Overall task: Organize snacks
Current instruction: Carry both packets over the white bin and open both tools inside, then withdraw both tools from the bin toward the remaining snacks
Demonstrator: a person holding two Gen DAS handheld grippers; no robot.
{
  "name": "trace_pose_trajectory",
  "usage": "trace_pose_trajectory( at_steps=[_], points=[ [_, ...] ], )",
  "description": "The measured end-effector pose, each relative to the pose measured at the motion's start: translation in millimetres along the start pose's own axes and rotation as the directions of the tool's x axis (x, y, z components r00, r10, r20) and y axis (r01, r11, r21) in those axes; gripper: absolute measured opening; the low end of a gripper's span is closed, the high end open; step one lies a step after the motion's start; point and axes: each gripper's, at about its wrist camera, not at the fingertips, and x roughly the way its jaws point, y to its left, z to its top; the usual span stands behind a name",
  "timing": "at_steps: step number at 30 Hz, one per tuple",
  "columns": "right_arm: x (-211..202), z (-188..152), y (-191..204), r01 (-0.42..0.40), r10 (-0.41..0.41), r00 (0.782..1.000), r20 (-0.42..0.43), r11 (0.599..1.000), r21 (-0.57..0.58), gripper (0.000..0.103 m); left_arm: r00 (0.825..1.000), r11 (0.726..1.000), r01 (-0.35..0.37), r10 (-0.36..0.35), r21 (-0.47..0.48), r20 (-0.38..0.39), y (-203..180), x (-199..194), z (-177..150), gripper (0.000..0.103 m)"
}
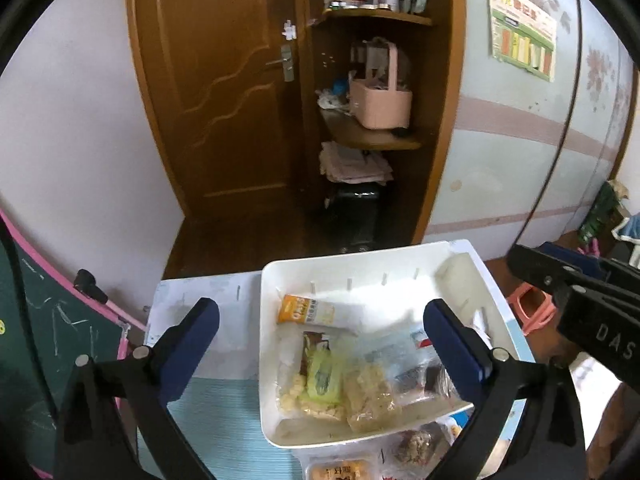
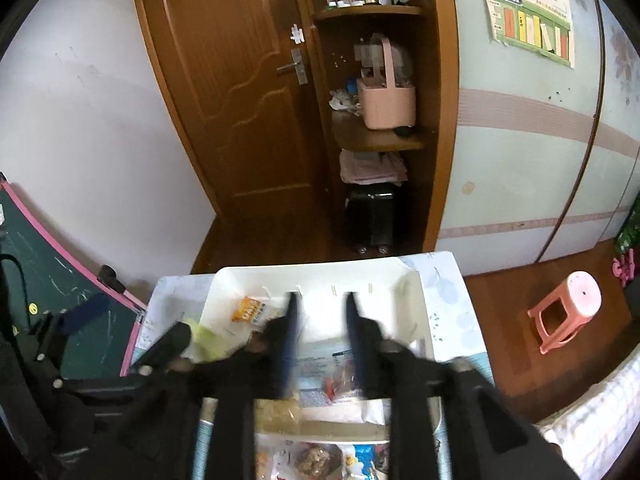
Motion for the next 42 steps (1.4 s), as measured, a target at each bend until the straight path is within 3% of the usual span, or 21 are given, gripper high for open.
trace_pose_trajectory(
  at_steps=[2,14,25,33,42],
  points=[
    [-5.8,-3.7,1.1,0.008,-0.008,1.000,0.016,1.000,-0.011,0.048,1.000,1.000,0.000,0.000,0.001,-0.011,0.5,-0.3,-2.6,0.102],
    [-31.2,-18.2,5.8,0.008,-0.008,1.000,0.014,1.000,-0.026,0.048,1.000,1.000,0.003,-0.003,0.001,-0.019,2.7,-24.8,-19.1,0.102],
    [-67.4,-30.7,2.9,0.005,-0.004,0.999,0.034,1.000,-0.022,0.048,1.000,1.000,-0.004,0.003,0.031,0.015,0.9,-72.3,-31.4,0.102],
    [-89.8,-57.4,-2.0,0.005,-0.003,0.998,0.056,0.999,-0.034,0.052,0.999,0.999,0.028,-0.029,0.038,0.045,1.7,-107.6,-47.8,0.102],
    [-78.6,-104.5,-12.9,0.014,-0.013,1.000,0.024,0.999,-0.042,0.055,0.998,0.998,0.059,-0.060,0.030,0.024,-2.4,-101.4,-95.7,0.102]
  ],
)
